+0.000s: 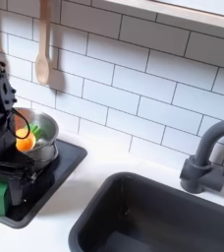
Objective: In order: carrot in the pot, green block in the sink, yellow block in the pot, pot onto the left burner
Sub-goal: 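Take the green block off the stove and put it in the sink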
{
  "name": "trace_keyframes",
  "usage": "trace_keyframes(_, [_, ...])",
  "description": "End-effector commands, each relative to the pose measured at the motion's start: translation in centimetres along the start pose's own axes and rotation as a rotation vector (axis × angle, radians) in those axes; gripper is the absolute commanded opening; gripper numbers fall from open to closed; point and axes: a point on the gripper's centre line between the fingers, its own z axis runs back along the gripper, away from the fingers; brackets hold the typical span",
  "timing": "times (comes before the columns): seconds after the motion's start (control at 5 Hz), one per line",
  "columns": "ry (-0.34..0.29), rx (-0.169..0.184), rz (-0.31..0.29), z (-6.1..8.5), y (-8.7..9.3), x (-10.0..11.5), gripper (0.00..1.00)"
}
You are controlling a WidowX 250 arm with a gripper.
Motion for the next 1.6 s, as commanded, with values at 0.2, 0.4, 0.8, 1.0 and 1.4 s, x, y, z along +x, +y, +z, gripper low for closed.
trace_keyframes(0.2, [-0.021, 0.036, -0.005, -1.5, 0.1, -1.2, 1.0])
trace_keyframes(0.4, [-0.042, 0.046, -0.012, -1.5, -0.3, -1.1, 1.0])
trace_keyframes(0.8, [-0.045, 0.042, 0.001, -1.3, -0.1, -0.8, 0.0])
trace_keyframes(1.0, [-0.043, 0.042, -0.006, -1.4, -0.4, -0.9, 0.0])
trace_keyframes(1.4, [-0.082, 0.028, -0.045, 0.7, -2.5, -0.4, 0.0])
